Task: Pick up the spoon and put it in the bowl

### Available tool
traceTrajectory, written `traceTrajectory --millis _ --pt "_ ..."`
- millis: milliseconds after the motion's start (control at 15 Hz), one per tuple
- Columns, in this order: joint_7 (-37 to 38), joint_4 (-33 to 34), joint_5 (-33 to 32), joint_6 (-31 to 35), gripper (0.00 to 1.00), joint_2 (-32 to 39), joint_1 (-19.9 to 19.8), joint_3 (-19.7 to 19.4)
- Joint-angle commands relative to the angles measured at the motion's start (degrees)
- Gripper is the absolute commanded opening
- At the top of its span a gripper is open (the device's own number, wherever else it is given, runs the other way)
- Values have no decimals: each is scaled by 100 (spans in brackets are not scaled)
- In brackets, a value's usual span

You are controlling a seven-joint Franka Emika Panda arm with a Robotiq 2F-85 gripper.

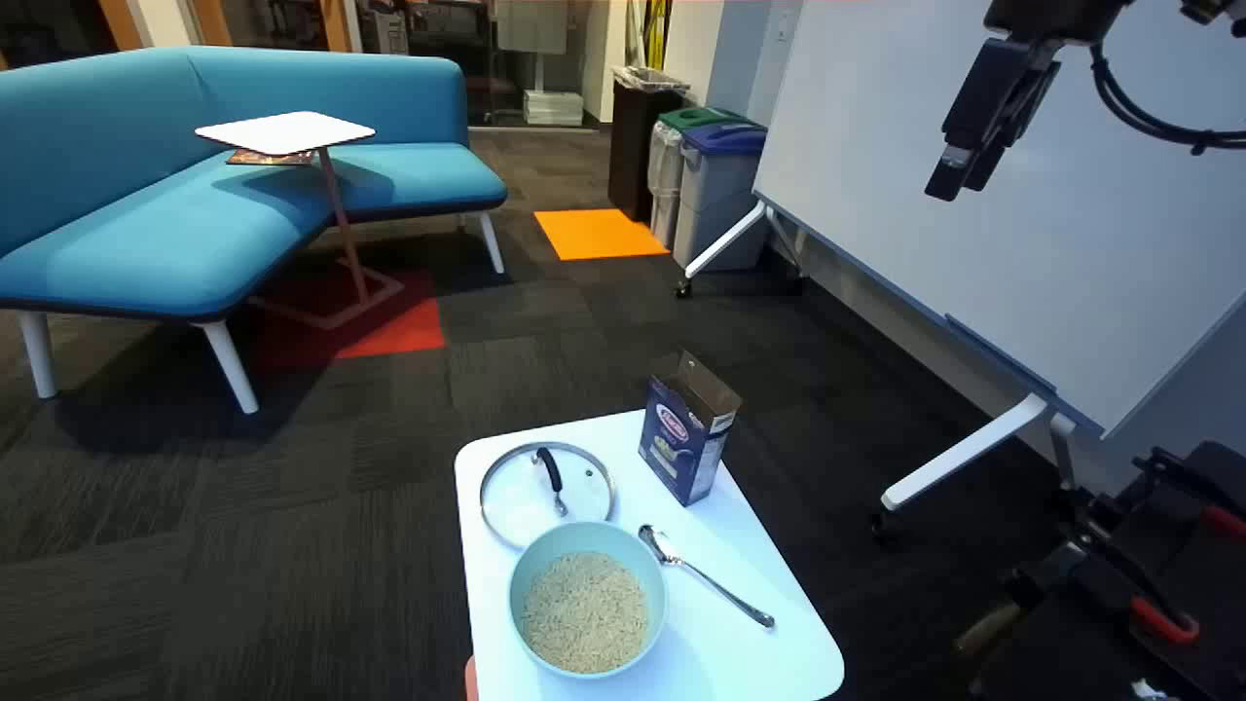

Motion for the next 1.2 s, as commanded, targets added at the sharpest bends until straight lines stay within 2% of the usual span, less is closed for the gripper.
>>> traceTrajectory --millis 0,467,600,867,1133 --pt "-1 8 2 -10 100 1 -9 10" --pt "-1 8 2 -10 100 1 -9 9" --pt "61 62 -31 116 100 215 9 65" --pt "165 59 -52 555 100 697 169 313" --pt "528 63 -29 1374 100 1296 380 611"
